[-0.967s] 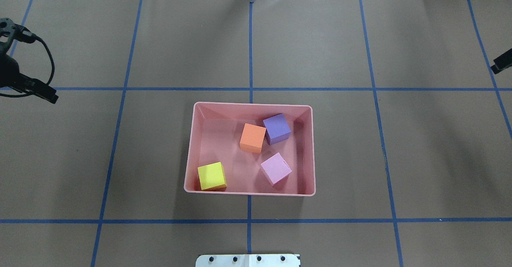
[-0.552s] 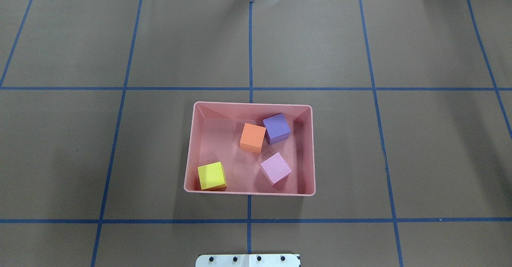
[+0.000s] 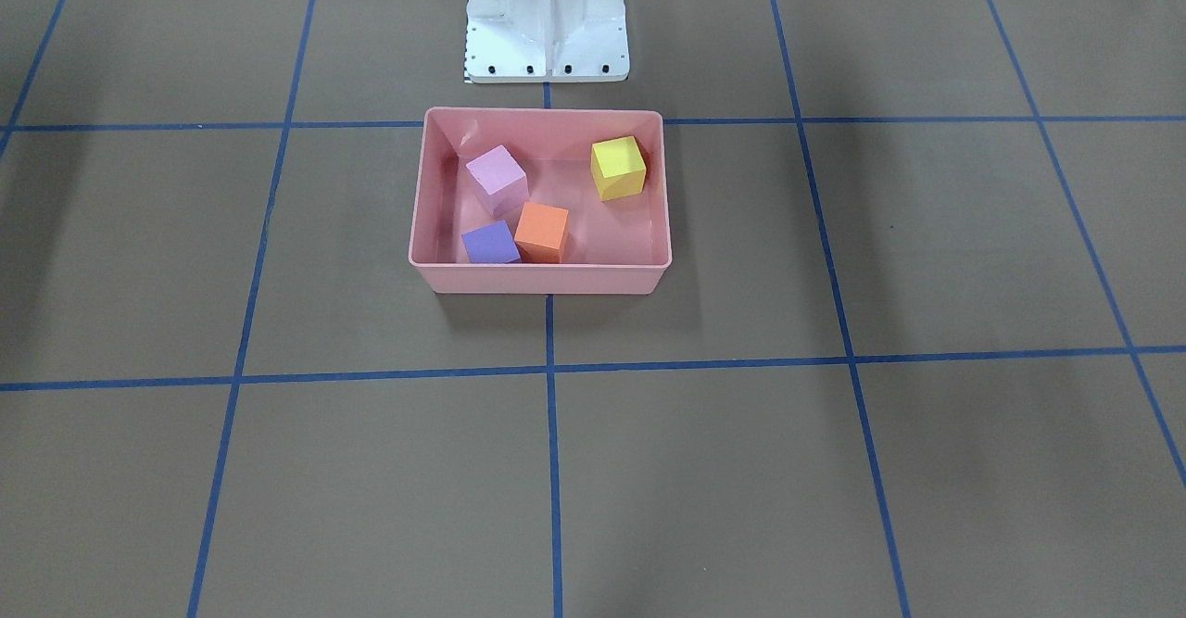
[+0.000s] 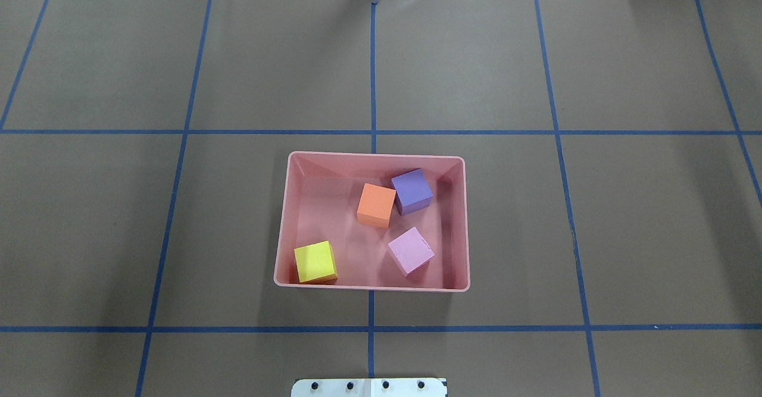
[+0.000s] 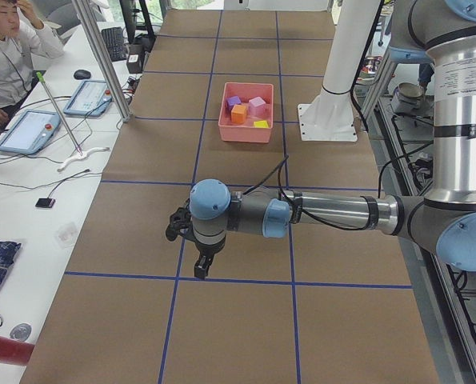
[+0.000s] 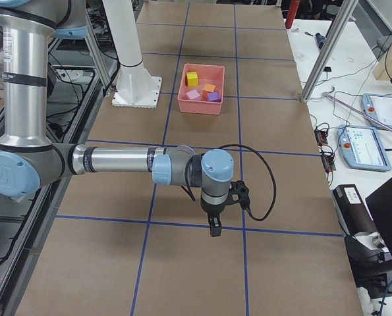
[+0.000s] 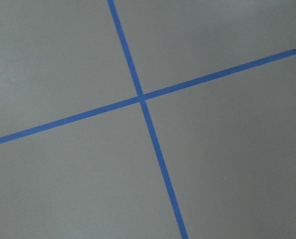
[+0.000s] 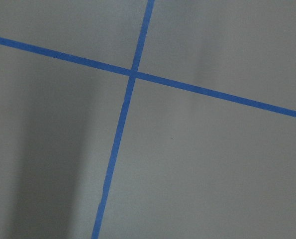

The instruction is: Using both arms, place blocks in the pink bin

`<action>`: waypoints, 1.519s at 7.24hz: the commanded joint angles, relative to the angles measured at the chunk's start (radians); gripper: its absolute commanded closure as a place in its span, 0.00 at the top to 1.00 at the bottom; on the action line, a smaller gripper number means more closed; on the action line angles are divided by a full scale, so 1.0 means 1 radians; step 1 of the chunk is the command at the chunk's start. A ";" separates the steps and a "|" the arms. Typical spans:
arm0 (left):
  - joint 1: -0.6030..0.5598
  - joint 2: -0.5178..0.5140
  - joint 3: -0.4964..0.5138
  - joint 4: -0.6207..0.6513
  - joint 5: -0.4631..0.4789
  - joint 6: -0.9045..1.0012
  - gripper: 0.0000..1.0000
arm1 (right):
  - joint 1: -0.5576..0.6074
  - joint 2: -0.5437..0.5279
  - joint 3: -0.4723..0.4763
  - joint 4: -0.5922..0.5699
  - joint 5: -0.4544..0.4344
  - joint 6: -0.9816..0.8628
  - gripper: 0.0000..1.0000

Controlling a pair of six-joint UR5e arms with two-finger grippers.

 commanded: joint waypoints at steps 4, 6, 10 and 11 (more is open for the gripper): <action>-0.018 0.086 -0.058 -0.005 -0.070 0.000 1.00 | -0.002 -0.007 -0.173 0.326 0.017 0.115 1.00; -0.018 0.097 -0.069 -0.008 -0.054 0.006 1.00 | -0.002 -0.014 -0.212 0.402 0.017 0.119 1.00; -0.018 0.109 -0.072 -0.011 -0.057 0.008 1.00 | -0.001 -0.014 -0.198 0.391 0.045 0.121 1.00; -0.018 0.110 -0.070 -0.011 -0.057 0.008 1.00 | -0.001 -0.014 -0.200 0.388 0.045 0.123 1.00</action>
